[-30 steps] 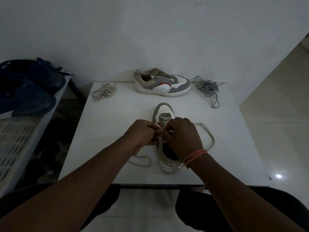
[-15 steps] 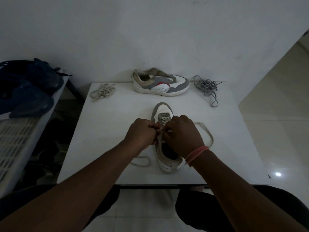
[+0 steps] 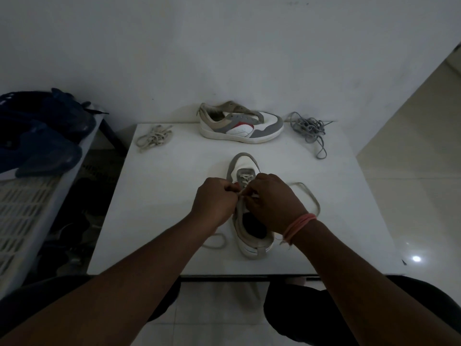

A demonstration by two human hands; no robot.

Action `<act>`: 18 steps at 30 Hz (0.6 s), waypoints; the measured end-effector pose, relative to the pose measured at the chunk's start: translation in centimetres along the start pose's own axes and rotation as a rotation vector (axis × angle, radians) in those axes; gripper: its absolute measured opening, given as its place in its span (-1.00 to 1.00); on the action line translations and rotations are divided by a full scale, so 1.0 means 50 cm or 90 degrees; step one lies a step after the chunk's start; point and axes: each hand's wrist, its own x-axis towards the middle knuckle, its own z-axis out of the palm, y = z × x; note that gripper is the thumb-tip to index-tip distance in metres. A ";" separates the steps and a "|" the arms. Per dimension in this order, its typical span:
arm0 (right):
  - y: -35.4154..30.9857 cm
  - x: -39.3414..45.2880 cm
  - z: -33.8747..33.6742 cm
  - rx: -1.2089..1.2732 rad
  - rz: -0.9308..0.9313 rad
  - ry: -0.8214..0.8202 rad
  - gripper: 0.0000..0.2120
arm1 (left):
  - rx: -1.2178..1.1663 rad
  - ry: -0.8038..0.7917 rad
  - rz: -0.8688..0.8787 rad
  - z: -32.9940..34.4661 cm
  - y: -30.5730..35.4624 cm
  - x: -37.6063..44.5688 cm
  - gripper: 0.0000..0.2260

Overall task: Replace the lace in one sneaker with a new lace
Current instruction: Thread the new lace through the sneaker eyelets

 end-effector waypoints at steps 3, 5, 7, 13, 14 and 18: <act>-0.005 -0.002 0.001 0.026 0.006 0.008 -0.82 | -0.015 0.002 -0.034 -0.002 0.008 0.001 -0.75; -0.010 -0.004 0.005 0.029 0.014 0.023 -0.83 | -0.056 -0.017 -0.059 -0.004 0.011 0.001 -0.76; -0.012 -0.004 0.010 0.014 0.023 0.043 -0.84 | -0.064 -0.030 -0.059 -0.005 0.009 0.002 -0.78; -0.021 0.001 0.017 -0.058 0.061 0.071 -0.80 | -0.044 -0.049 -0.006 -0.005 0.003 0.001 -0.71; -0.022 0.002 0.017 -0.066 0.055 0.070 -0.79 | -0.033 -0.047 0.003 -0.005 0.003 0.000 -0.71; -0.021 0.001 0.016 -0.057 0.061 0.069 -0.80 | -0.111 -0.077 -0.064 -0.013 0.011 0.002 -0.87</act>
